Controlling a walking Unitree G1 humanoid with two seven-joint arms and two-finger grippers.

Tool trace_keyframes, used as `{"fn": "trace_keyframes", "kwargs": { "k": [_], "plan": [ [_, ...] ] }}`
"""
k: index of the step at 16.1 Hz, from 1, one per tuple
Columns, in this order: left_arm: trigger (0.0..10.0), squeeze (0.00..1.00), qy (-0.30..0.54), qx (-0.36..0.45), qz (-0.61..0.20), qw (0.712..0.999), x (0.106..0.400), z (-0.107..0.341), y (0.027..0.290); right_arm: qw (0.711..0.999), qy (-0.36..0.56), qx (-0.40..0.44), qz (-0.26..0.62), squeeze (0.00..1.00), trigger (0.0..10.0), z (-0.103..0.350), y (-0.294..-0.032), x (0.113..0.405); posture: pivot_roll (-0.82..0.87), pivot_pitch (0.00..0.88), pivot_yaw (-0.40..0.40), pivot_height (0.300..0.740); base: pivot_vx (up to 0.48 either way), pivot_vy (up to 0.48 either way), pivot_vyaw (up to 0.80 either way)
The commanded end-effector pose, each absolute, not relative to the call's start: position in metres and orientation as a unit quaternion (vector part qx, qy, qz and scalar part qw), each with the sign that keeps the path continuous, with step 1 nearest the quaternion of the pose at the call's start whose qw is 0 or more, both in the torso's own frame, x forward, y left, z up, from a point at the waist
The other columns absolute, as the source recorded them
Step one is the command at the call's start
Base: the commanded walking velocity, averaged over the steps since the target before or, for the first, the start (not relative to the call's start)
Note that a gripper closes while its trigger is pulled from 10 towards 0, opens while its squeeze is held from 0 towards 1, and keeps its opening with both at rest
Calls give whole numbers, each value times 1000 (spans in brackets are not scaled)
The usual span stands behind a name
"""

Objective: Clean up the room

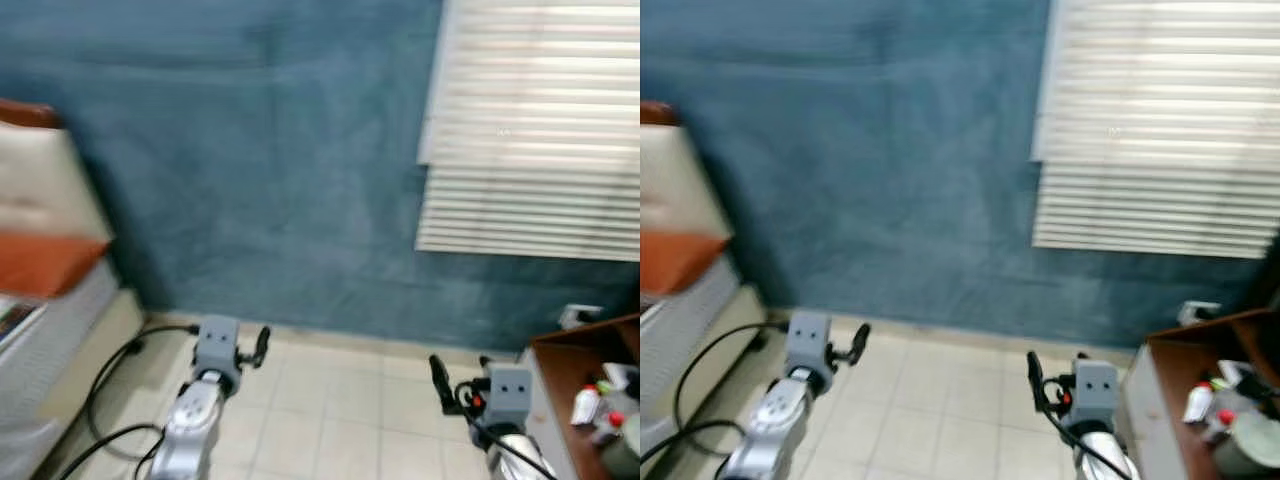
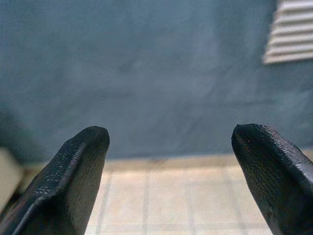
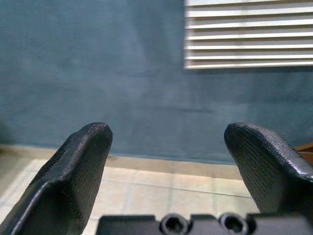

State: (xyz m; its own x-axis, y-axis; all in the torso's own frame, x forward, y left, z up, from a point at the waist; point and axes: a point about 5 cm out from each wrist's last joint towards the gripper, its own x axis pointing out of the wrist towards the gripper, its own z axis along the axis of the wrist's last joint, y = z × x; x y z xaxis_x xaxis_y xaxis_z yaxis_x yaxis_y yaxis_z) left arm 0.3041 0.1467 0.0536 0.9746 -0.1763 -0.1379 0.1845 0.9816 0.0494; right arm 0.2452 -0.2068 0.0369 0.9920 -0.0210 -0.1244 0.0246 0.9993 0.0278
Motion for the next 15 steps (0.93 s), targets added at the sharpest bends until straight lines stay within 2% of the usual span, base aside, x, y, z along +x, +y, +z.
{"fn": "trace_keyframes", "kwargs": {
  "k": [1, 5, 11, 15],
  "plan": [
    [10000, 0, 70, 31, -107, 991, 304, 52, 140, 998, 60, 8, -27, 0, 10000, 37, -215, 244, -119, 0, 17, 740, 480, 0, 0],
    [10000, 0, 68, 32, -108, 991, 305, 52, 141, 997, 67, 5, -26, 0, 10000, 35, -216, 243, -121, 0, 18, 740, 480, 0, -109],
    [10000, 0, 67, 36, -111, 991, 307, 53, 142, 997, 72, 1, -25, 0, 10000, 33, -216, 244, -119, 0, 27, 740, 480, 0, -769],
    [10000, 0, 74, 33, -107, 991, 308, 52, 141, 997, 72, 0, -20, 0, 10000, 32, -216, 243, -120, 0, 31, 740, 480, 0, 0]
  ]
}}
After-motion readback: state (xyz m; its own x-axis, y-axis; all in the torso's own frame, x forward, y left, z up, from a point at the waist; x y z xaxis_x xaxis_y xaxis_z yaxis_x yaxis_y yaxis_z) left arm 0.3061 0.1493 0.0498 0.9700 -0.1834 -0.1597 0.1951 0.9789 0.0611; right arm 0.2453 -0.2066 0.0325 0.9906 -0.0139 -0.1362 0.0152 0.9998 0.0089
